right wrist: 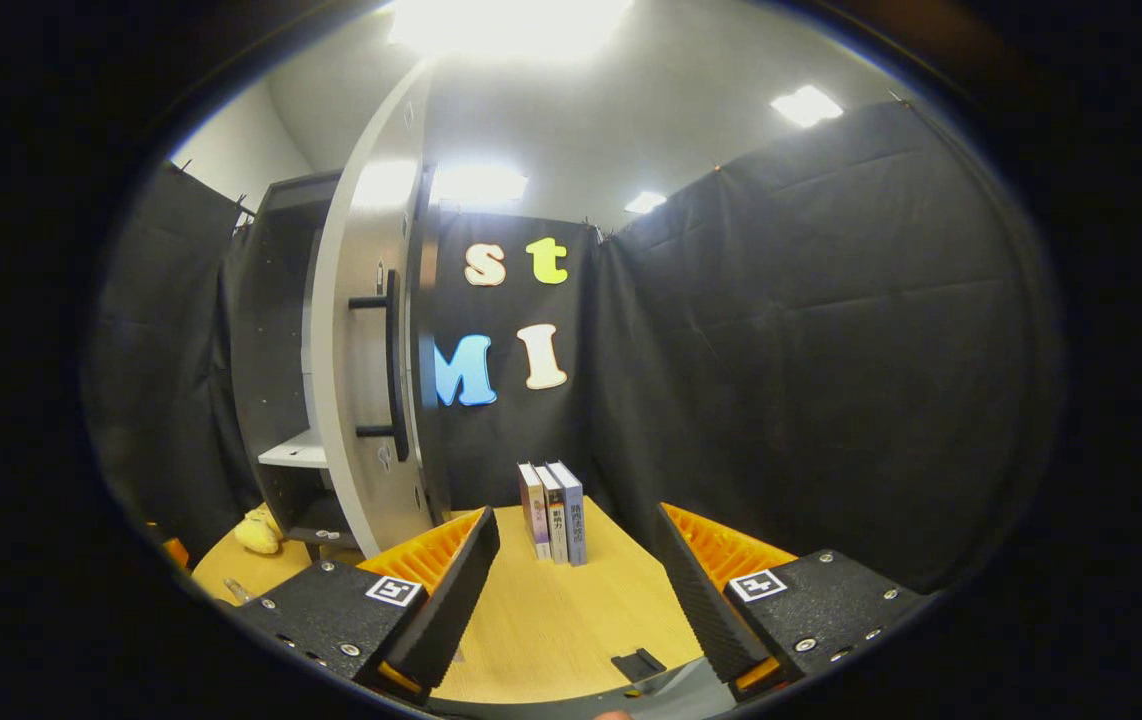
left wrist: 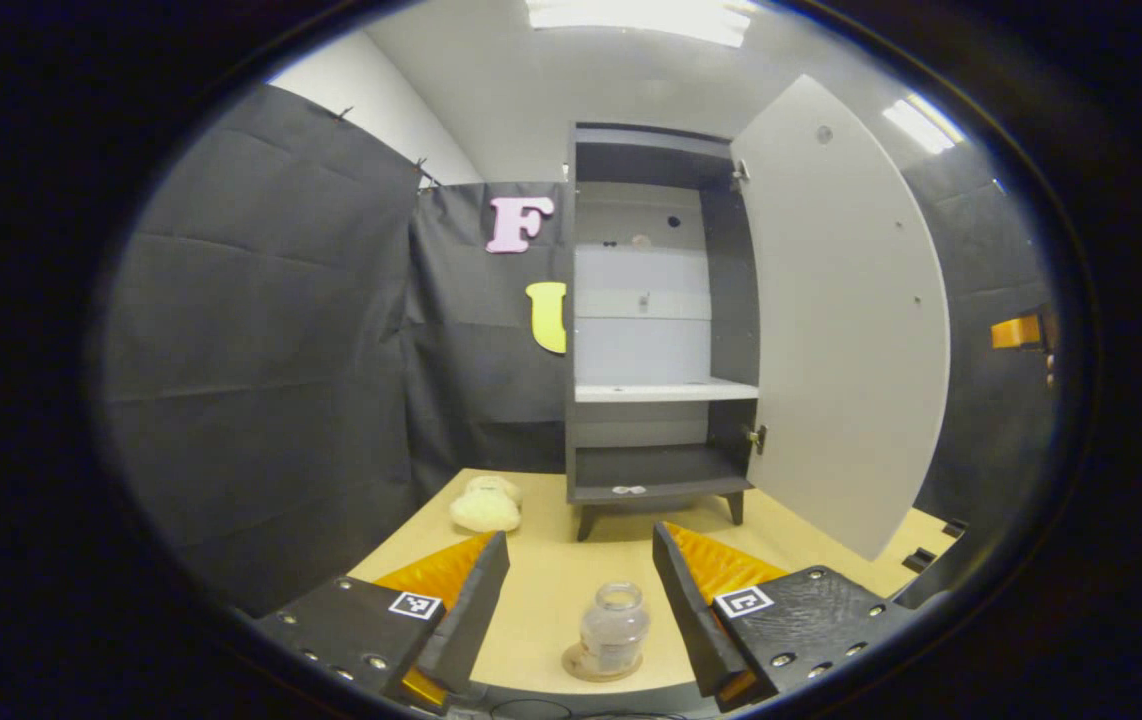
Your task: Open the cabinet door with the right hand, grasp the bottle in the cabinet with the left hand and place it on the coaster, then close the cabinet door with the right hand.
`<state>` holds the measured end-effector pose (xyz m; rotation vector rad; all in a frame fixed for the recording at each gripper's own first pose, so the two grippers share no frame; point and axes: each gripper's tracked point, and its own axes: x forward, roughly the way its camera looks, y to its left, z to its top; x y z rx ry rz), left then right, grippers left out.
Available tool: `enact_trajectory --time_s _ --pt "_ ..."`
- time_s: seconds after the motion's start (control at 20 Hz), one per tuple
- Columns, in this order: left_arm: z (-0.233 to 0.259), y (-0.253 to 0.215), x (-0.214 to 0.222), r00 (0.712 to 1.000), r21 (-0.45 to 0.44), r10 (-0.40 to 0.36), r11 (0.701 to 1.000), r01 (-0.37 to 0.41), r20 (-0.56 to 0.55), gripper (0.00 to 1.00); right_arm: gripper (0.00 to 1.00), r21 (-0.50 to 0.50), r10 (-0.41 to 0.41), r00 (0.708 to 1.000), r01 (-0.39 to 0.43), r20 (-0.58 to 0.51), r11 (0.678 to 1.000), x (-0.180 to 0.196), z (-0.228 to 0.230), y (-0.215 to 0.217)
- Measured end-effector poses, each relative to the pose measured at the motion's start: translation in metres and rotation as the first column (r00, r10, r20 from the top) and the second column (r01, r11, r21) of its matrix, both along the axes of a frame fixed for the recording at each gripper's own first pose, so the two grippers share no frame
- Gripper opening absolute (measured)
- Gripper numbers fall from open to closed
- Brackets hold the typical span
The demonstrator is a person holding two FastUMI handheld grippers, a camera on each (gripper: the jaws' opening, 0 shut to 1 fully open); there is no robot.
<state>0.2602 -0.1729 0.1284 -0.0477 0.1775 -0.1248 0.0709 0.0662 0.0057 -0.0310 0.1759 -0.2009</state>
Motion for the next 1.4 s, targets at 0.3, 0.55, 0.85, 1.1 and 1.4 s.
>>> enact_trajectory --time_s 0.3,0.55,0.85,1.1,1.4 --pt "0.013 0.041 -0.003 0.992 -0.005 0.12 0.993 -0.12 -0.029 0.83 0.96 -0.026 -0.015 1.0 0.015 0.012 1.0 0.036 0.02 0.021" --pt "0.023 0.069 0.0 0.981 0.018 0.196 0.98 -0.196 0.01 0.83 0.96 -0.009 0.018 1.0 -0.019 -0.002 1.0 0.055 0.02 0.041" --pt "0.023 0.074 -0.002 0.976 -0.008 0.218 0.976 -0.218 0.002 0.83 0.92 -0.071 0.054 0.999 -0.054 -0.003 0.996 0.054 0.023 0.063" --pt "0.021 0.072 -0.001 0.98 -0.027 0.197 0.98 -0.197 -0.002 0.83 0.92 -0.038 0.084 0.996 -0.084 -0.008 0.996 0.048 0.021 0.082" --pt "0.021 0.068 0.004 0.984 -0.034 0.177 0.984 -0.177 0.001 0.83 0.92 -0.005 0.159 0.987 -0.159 -0.009 0.987 0.043 0.019 0.122"
